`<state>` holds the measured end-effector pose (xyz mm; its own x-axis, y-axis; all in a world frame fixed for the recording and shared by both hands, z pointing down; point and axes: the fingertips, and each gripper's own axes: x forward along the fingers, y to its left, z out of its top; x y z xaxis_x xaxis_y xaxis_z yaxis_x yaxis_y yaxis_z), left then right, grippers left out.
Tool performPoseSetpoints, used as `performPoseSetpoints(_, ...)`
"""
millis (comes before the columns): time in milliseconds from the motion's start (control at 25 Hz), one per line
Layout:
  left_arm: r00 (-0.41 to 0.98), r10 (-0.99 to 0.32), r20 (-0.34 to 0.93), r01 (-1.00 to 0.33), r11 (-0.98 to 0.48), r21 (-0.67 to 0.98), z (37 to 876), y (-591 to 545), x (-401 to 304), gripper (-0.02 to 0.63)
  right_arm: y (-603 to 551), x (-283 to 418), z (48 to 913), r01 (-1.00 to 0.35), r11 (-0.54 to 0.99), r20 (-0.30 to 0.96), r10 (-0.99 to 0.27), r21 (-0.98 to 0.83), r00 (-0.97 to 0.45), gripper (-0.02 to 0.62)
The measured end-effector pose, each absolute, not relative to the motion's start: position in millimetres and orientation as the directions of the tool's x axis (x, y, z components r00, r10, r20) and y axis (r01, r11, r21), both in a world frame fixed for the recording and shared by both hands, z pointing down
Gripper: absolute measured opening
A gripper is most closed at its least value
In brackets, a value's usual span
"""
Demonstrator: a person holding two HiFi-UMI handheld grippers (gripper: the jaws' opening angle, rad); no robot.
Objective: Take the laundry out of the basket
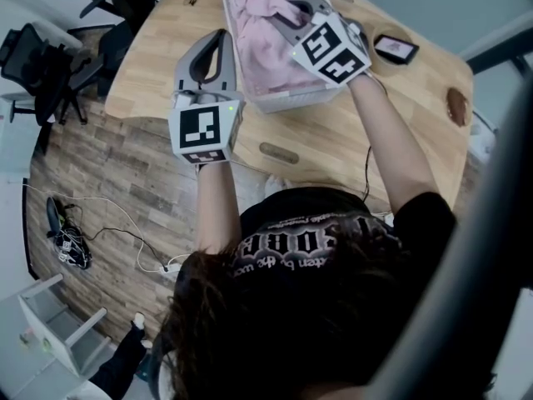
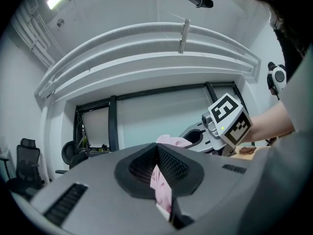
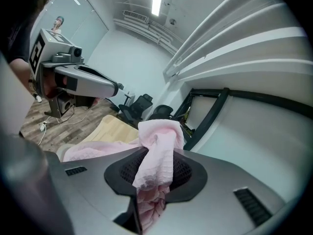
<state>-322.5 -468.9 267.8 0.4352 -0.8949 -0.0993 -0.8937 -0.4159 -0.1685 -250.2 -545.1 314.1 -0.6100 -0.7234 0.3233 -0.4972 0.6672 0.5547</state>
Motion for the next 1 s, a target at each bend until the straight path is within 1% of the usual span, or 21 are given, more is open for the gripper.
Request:
performPoseSetpoints(280, 0.446, -0.887, -0.116, -0.888, -0.423, -0.179, 257.3, -452.8, -317.3, 0.002, -526.6, -242.3, 267.1, -0.543, 0.627, 0.242, -0.750, 0.558, -0.616, 0.103)
performPoseSetpoints(520, 0.455, -0.882, -0.126, -0.884, -0.430, -0.184, 251.9, -432.4, -315.9, 0.002, -500.4, -239.0, 228.7, -0.563, 0.575, 0.166, -0.772, 0.594, -0.613, 0.101)
performPoseSetpoints(720, 0.466, -0.875, -0.129, -0.878, -0.441, -0.184, 245.4, -413.6, -314.4, 0.002, -474.4, -238.6, 207.1, -0.570, 0.548, 0.127, -0.780, 0.613, -0.613, 0.101)
performPoseSetpoints(1000, 0.469, -0.866, -0.172, -0.871, -0.423, -0.248, 205.6, -387.7, -309.0, 0.002, -439.9, -229.4, 182.4, -0.587, 0.529, 0.082, -0.782, 0.613, -0.618, 0.100)
